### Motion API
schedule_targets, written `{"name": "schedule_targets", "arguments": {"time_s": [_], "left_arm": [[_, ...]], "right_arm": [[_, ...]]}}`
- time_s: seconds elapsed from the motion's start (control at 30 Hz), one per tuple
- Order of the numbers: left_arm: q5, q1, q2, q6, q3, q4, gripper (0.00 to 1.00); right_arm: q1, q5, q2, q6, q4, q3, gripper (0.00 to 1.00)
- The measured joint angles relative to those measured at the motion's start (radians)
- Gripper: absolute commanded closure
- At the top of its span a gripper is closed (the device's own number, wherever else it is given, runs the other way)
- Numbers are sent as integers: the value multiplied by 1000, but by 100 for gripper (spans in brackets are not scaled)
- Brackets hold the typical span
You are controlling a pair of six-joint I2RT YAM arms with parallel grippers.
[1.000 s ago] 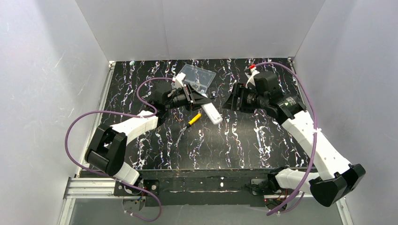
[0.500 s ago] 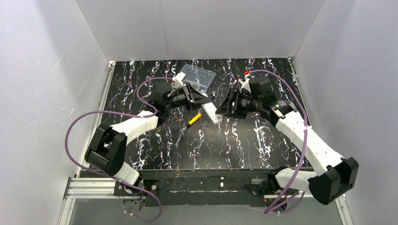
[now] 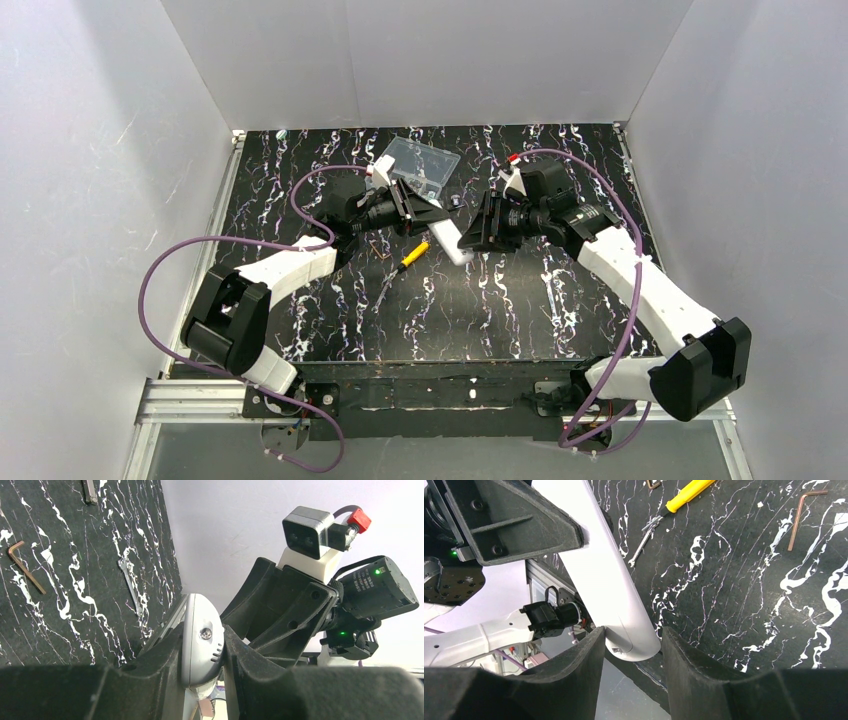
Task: Load the batteries into the remote control
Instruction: Load the battery cover into the remote control.
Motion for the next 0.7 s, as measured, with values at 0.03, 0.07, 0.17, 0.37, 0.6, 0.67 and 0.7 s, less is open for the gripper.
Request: {"name": "schedule_targets", "arguments": {"time_s": [0.03,0.07,0.17,0.37,0.6,0.67,0.7], "left_arm": [[0,0,0,0,0,0,100],[0,0,0,0,0,0,100],[1,0,0,-2,0,1,100],[0,0,0,-8,0,9,100],[-4,0,26,-47,0,64,100],[-10,0,31,-54,0,76,100],[-13,0,32,-55,0,77,100]], "right_arm": [[0,3,0,-5,-5,3,45],[0,3,0,-10,-7,5,44],[0,6,0,-22,-13,7,39],[-2,3,-7,-16,11,-16,33],[-2,-1,-72,34,122,-117,36],[-2,-2,-75,42,138,-127,40],[-2,-3,-75,47,146,-129,42]]}}
